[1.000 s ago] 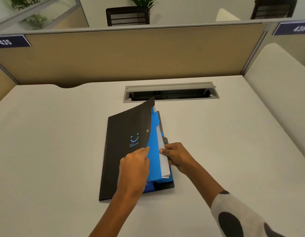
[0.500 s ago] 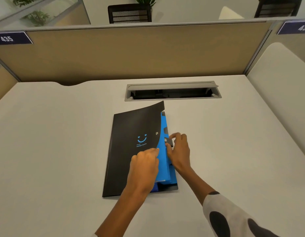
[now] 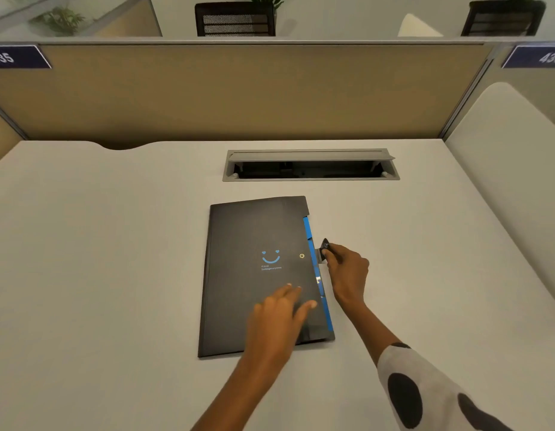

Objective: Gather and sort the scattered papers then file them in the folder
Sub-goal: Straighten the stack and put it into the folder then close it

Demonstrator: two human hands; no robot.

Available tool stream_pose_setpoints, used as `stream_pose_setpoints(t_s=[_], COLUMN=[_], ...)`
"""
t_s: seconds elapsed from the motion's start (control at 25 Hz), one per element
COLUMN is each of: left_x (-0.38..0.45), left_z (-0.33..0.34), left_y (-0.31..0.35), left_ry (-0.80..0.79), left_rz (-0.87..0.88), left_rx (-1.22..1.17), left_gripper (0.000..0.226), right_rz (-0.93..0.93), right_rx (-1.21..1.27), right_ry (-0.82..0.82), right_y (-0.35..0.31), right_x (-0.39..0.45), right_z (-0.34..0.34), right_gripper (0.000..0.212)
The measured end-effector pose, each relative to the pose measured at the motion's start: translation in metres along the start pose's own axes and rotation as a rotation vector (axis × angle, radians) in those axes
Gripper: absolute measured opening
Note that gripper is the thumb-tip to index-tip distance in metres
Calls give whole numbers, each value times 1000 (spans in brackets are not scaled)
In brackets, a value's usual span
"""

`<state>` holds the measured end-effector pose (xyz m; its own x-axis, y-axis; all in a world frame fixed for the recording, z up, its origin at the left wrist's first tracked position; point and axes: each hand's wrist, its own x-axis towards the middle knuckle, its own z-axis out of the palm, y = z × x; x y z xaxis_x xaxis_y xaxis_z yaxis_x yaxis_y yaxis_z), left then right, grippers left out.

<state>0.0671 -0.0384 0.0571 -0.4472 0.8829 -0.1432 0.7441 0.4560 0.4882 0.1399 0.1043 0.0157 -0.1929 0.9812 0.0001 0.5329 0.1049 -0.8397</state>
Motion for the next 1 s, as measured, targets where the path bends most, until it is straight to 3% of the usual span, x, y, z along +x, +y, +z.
stream_pose_setpoints(t_s=[0.12,0.24,0.36,0.56,0.72,0.88,1.0], left_x=[5,6,4,6,4,4,1], left_z=[0,3,11,15,15,14,10], left_y=[-46,-76,-86,-90,-88,-87,-83], left_ry=[-71,-217,-252,-241,-234,-245,-249], left_rz=[-17,-56,-56,-64,-62,-71,-88], left_rx=[206,314,302,308,311,311,342], left_gripper=[60,70,71,74,86,70,71], right_rz=[-294,-492,-528,-595,-585,-605,-475], right_rx=[-127,-442,-617,-819,-849,-875,-666], right_ry=[-11,-221,-382,-447,-471,-483,-548], right_y=[-4,0,9,17,27,23,9], right_x=[-5,-4,-4,1,-2,-5,2], right_z=[5,17,24,29,31,31,17], right_gripper=[23,32,44,51,55,57,56])
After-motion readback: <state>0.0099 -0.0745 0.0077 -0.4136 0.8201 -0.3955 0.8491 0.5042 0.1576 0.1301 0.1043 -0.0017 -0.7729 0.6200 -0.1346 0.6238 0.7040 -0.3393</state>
